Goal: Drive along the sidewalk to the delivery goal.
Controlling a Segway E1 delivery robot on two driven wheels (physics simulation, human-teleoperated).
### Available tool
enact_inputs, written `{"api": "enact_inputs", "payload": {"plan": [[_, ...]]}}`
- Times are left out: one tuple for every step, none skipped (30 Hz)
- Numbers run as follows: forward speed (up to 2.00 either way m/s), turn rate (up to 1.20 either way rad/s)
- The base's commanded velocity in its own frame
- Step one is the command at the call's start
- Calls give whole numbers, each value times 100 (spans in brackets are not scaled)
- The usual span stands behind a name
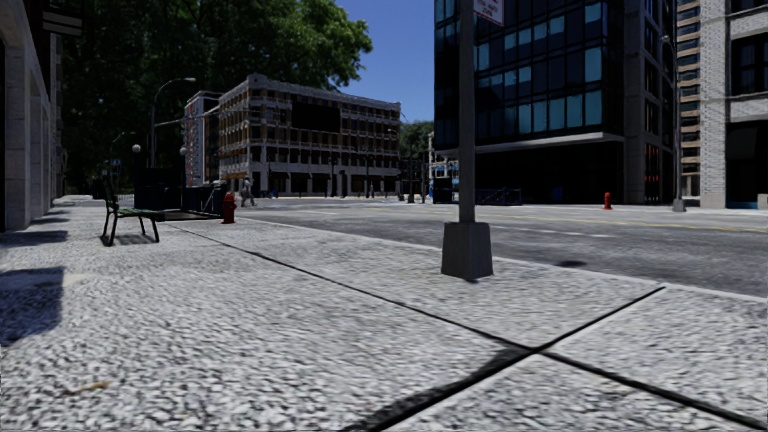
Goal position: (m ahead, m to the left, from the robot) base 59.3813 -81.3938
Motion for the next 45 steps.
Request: {"api": "enact_inputs", "payload": {"plan": [[200, 55], [200, 55], [200, 55], [200, 54], [200, 54], [200, 54], [200, 54], [200, 54], [200, 43], [200, 43], [200, 26], [200, 21], [200, 25], [200, 25], [200, 34], [200, 36], [200, 0], [200, 0], [200, 0], [200, 0], [200, 0], [200, 0], [200, 0], [200, 0], [200, 0], [200, 0], [200, 0], [200, 0], [200, 0], [200, 0], [200, 0], [200, 0], [200, 0], [200, 0], [200, 2], [200, 8], [200, 8], [200, 10], [200, 16], [200, 22], [200, 22], [200, 24], [200, 24], [200, 25], [200, 25]]}}
